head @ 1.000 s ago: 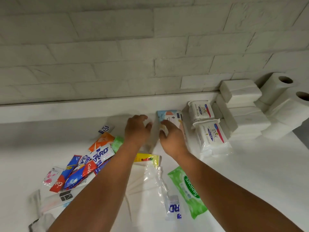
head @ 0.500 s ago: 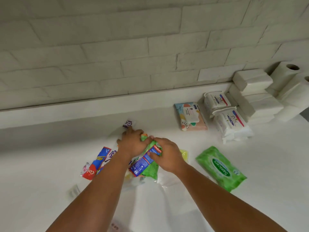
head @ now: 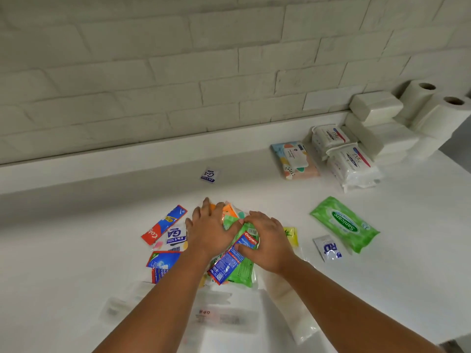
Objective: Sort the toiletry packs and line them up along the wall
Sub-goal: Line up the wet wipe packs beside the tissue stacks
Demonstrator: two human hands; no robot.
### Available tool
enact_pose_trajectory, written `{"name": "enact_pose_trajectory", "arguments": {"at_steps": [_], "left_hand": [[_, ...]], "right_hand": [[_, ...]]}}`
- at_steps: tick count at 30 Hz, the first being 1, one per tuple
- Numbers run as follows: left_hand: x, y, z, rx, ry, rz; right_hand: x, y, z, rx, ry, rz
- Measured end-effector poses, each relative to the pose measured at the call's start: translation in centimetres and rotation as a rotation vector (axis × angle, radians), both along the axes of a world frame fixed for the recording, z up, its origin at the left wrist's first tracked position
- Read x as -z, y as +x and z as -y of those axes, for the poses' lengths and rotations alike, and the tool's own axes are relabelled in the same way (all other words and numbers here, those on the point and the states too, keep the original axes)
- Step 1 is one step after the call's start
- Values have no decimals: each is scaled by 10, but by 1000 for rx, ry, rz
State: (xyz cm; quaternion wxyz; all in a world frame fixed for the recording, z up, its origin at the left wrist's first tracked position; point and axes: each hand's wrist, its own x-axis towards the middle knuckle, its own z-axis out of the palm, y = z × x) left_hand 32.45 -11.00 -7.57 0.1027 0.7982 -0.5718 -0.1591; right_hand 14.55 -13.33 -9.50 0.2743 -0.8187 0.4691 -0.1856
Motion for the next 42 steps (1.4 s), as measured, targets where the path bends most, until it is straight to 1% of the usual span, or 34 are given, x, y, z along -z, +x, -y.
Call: {"name": "enact_pose_trajectory", "arguments": {"at_steps": [9, 16, 19, 21, 23, 25, 27, 30, 33, 36, 38, 40, 42], "left_hand": [[1, 8, -46, 19, -49, 0], [3, 15, -68, 10, -25, 3], [6, 17, -74, 12, -34, 2], [5, 18, -76, 14, -35, -4], [3, 21, -72, -12, -59, -32], [-2, 25, -64, -51, -110, -61], [-7, 29, -55, -52, -137, -67], [-16, 30, -42, -1, -77, -27], [-25, 28, -32, 46, 39, 44], [-32, 24, -24, 82, 72, 26], [-35, 22, -19, 103, 72, 4], [-35, 21, -16, 98, 73, -57], [-34, 22, -14, 50, 74, -206]], "right_hand": [[-3, 2, -34, -32, -18, 4], [-4, 6, -48, -84, 3, 13], [-9, 6, -52, -78, 55, 81], [-16, 9, -48, -1, 129, 150], [-23, 13, -37, 63, 160, 88], [-25, 20, -22, 52, 105, -83], [-27, 29, -10, 10, 97, -241], [-27, 41, 3, -32, 176, -408], [-25, 48, 13, 1, 257, -469], [-23, 56, 20, 24, 342, -501], [-23, 60, 25, -10, 359, -535], [-20, 61, 32, -28, 369, -537], [-16, 59, 36, -3, 374, -482]]}}
